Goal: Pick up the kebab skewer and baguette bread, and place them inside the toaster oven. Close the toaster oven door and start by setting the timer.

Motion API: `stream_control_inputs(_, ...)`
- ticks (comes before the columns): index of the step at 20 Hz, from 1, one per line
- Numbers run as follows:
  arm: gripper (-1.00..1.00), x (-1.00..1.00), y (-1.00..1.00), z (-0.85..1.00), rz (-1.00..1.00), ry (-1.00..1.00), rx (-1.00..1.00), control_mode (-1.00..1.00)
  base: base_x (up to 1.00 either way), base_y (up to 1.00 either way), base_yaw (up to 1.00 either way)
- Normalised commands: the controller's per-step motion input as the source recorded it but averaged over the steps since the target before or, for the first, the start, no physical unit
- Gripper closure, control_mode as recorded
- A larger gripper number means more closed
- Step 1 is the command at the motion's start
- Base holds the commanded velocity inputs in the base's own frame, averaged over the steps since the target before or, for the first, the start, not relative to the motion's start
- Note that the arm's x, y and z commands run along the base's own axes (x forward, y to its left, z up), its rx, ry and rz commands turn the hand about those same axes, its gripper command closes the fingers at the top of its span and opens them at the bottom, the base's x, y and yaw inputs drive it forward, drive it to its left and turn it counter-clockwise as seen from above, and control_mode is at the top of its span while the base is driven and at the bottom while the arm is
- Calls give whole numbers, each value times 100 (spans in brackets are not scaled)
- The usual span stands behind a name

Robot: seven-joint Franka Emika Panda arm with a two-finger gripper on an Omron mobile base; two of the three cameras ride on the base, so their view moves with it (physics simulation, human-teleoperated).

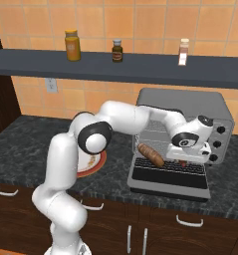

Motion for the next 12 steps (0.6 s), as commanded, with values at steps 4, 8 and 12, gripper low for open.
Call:
stream_control_inputs(4, -100, -16, 15, -1, -4, -6, -11, -100, 0, 0, 0)
stream_control_inputs(8, -100, 0, 9, 1, -3, -7, -13, -100, 0, 0, 0)
stream_control_inputs(12, -100, 0, 11, 13, -3, -3, -11, -100, 0, 0, 0)
